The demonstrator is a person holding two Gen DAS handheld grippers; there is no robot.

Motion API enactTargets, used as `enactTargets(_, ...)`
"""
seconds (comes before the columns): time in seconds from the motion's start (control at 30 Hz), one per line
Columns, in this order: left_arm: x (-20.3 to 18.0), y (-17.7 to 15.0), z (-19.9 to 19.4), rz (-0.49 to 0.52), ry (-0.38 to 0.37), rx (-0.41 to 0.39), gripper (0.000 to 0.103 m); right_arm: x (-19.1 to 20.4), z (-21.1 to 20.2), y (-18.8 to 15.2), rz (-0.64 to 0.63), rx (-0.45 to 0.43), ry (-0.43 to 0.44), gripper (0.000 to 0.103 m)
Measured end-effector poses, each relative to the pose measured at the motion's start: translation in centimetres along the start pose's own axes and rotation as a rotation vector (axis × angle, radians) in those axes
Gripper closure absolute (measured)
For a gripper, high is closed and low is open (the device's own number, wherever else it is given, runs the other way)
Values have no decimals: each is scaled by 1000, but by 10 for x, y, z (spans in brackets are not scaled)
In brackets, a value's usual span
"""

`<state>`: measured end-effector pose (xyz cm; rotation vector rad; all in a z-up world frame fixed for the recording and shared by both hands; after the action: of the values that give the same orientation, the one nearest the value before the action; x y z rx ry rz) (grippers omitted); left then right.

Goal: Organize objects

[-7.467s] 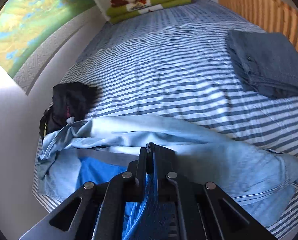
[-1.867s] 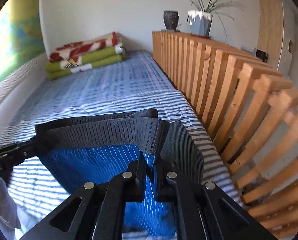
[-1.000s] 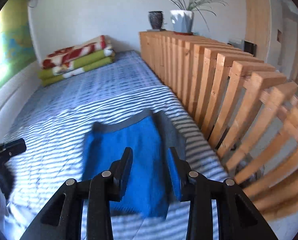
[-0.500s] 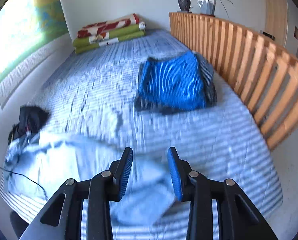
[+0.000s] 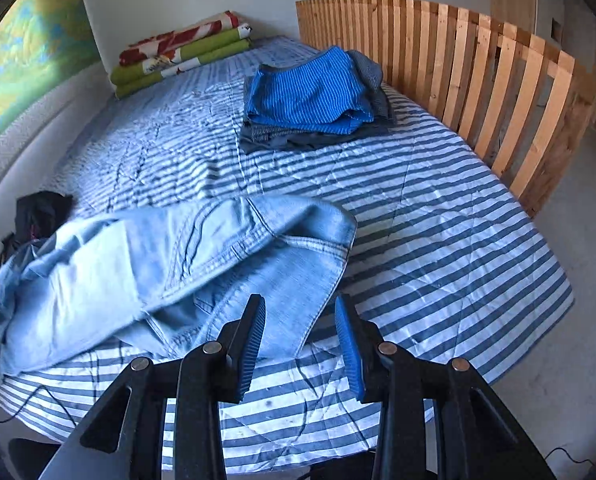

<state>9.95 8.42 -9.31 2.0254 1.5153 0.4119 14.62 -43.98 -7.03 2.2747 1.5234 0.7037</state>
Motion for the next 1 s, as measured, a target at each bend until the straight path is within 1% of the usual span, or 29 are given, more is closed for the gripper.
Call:
enactTargets(0.03,-15,0,10,49,-9,11,33,0,4,-2,6,15,-1,70)
enactTargets(0.07,-27,1,18,81,-16,19,32,-1,8,-2,12,24,-6,70)
enactTargets(0.1,-39,7,28,104,-20,28,32,-3,11,-4,14,32,-15,70)
enactTargets(0.2,-75,19,51,185,-62,63,32,-7,21,-9,16,58,-42,70)
enactTargets(0.23,-87,24,59,210,-55,69,32,-9,24,-11,21,74,-57,70)
enactTargets(0.27,-95,28,62,221,-56,69,32,-9,24,-14,28,84,-61,70)
enactTargets(0.3,-104,30,63,233,-73,61,32,-8,23,-16,29,84,-49,70)
enactTargets(0.37,-119,39,65,240,-71,41,32,-4,15,-21,18,69,-39,70)
enactTargets(0.53,-138,37,43,198,-45,-6,32,21,-8,-40,-4,36,11,69)
enactTargets(0.57,-142,36,38,196,-48,-16,32,28,-13,-44,-13,33,28,69)
enactTargets(0.6,-144,35,31,194,-45,-29,29,37,-18,-48,-28,27,47,68)
enactTargets(0.67,-150,34,19,198,-28,-51,26,52,-28,-54,-61,-1,58,68)
enactTargets(0.8,-153,34,3,187,-16,-61,25,73,-43,-60,-90,-26,82,66)
enactTargets(0.87,-157,36,-10,195,-6,-79,25,82,-53,-63,-101,-42,101,66)
enactTargets(0.93,-161,39,-25,198,5,-109,19,90,-66,-68,-124,-75,94,66)
enactTargets(1.0,-165,43,-40,195,0,-138,16,95,-77,-74,-138,-102,80,65)
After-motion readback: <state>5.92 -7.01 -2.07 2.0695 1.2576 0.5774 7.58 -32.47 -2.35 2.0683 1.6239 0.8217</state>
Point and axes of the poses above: each gripper's, at about its wrist camera, not at the fingertips, and z roughly the way its jaws point, x to its left, y to its top, the point moved 5 cm from there along z, roughly the way its jaws point, and after that the axes turned 9 degrees about z, right-handed, at the moved point
